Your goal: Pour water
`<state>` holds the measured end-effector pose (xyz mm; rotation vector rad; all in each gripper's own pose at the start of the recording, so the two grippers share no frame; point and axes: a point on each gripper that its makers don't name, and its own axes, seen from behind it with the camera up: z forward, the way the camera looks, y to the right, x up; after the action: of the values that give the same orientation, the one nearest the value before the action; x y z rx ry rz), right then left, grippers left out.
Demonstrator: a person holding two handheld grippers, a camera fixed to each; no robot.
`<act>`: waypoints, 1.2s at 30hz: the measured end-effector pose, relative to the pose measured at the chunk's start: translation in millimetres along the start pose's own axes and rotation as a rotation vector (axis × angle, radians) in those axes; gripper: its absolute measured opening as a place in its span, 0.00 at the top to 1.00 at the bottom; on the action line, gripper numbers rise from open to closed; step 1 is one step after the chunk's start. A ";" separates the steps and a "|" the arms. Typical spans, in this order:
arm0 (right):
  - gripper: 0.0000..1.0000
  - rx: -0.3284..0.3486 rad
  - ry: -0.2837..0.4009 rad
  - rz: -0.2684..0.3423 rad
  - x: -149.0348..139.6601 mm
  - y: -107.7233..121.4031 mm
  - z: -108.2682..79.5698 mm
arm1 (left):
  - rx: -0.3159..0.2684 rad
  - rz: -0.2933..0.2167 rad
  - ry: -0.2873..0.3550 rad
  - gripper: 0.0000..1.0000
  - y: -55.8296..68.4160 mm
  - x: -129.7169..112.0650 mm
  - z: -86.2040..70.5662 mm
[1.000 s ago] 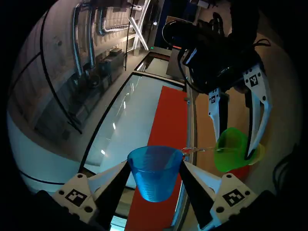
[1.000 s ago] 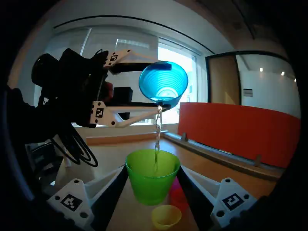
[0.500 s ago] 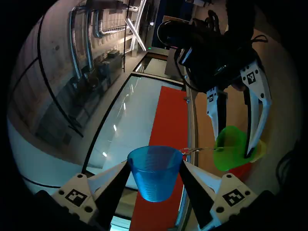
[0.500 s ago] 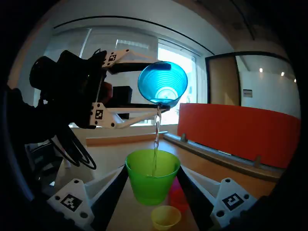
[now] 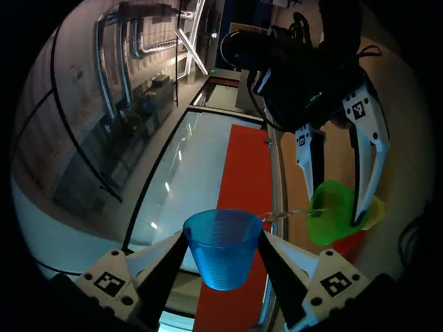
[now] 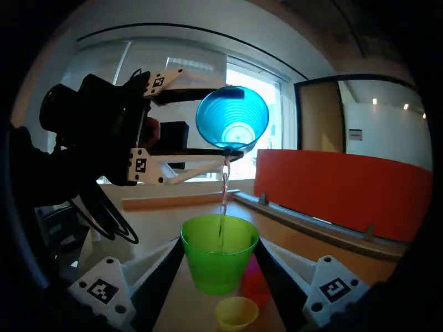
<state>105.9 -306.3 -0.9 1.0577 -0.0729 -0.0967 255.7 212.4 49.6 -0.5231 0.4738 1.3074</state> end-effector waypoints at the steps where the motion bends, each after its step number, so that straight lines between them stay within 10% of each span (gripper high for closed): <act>1: 0.10 0.000 0.001 0.000 0.3 0.0 -0.1 | 0.002 0.003 0.002 0.14 -0.2 1.0 0.0; 36: 0.10 -0.013 0.011 -0.006 4.6 5.1 -1.6 | 0.017 0.148 0.021 0.14 -5.3 9.1 4.4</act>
<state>110.8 -302.9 2.8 1.0459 -0.0590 -0.0961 262.8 221.1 48.1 -0.4949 0.5486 1.4390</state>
